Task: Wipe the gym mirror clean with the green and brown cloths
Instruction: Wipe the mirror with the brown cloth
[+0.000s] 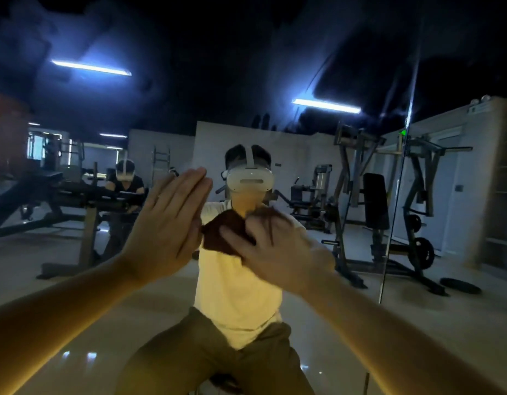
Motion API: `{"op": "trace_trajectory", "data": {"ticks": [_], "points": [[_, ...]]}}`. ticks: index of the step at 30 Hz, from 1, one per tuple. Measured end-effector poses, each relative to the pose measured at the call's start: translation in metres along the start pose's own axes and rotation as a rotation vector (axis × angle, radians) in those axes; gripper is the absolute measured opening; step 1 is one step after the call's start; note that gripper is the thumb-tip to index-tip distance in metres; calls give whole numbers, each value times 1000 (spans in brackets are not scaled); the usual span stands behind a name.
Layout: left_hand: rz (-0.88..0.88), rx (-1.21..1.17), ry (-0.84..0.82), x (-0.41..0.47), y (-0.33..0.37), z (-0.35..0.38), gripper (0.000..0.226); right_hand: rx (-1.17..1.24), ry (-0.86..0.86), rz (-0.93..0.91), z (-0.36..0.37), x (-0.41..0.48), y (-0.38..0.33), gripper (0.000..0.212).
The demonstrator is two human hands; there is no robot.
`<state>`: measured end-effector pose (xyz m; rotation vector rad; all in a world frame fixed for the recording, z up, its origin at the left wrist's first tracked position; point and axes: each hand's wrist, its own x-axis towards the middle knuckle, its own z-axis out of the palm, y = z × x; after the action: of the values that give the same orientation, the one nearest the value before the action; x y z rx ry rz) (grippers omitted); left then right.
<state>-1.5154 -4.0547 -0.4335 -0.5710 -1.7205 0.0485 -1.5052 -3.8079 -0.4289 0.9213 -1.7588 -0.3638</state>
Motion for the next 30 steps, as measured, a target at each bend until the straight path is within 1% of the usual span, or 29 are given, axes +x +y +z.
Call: {"op": "trace_trajectory", "data": {"ticks": [1,2,3,4,5,6,7,8,9,10,11,13,14,15,16,17,19,21,23,24,25,26,27,28,29,30], "points": [[-9,2,22,8,-1,-5,64,75,5,42,-12,10,22,15],[-22,6,49,20,-2,-9,63,-14,95,102,-22,20,50,19],[-41,10,71,33,-3,-13,63,-99,168,203,-32,30,81,27],[-65,12,86,47,-3,-17,65,-161,235,355,-44,41,108,39],[-92,9,97,59,-3,-20,67,-206,316,518,-53,48,134,48],[-114,2,113,69,-4,-22,68,-197,376,679,-62,55,150,51],[-122,-2,139,79,-5,-23,68,-192,410,791,-64,64,157,53],[-111,-3,172,87,-7,-25,67,-187,431,841,-63,75,149,54],[-88,-2,205,94,-8,-27,65,-193,431,841,-56,85,130,55],[-66,-1,236,102,-10,-28,64,-154,407,781,-47,93,107,56],[-59,-1,263,110,-13,-29,62,-110,355,661,-34,98,81,57],[-86,2,293,126,-22,-30,61,-81,283,336,-15,96,41,60],[-110,13,291,133,-27,-30,61,-121,245,199,-12,93,41,63],[-132,28,274,138,-32,-29,63,-158,196,105,-16,91,55,65],[-146,44,244,141,-36,-26,66,-186,152,86,-27,91,76,65],[-153,61,204,144,-38,-23,70,-218,123,154,-39,91,100,61],[-162,108,125,147,-37,-16,78,-250,231,465,-67,91,157,51],[-167,162,95,147,-34,-9,84,-234,391,785,-91,86,206,51],[-167,185,93,146,-35,-7,85,-183,444,982,-95,100,207,53],[-164,187,95,146,-36,-7,85,-148,444,1025,-88,114,189,54],[-159,187,101,145,-36,-7,85,-118,438,1006,-77,130,161,55],[-155,186,113,145,-36,-7,84,-105,428,913,-65,149,131,55],[-143,185,128,145,-36,-7,83,-112,388,765,-53,166,100,56],[-122,181,138,145,-36,-7,81,-109,313,608,-45,178,74,57],[-104,178,140,146,-37,-6,80,-87,226,479,-42,183,60,59],[-100,176,138,145,-38,-7,80,-66,170,379,-45,185,64,61]]}}
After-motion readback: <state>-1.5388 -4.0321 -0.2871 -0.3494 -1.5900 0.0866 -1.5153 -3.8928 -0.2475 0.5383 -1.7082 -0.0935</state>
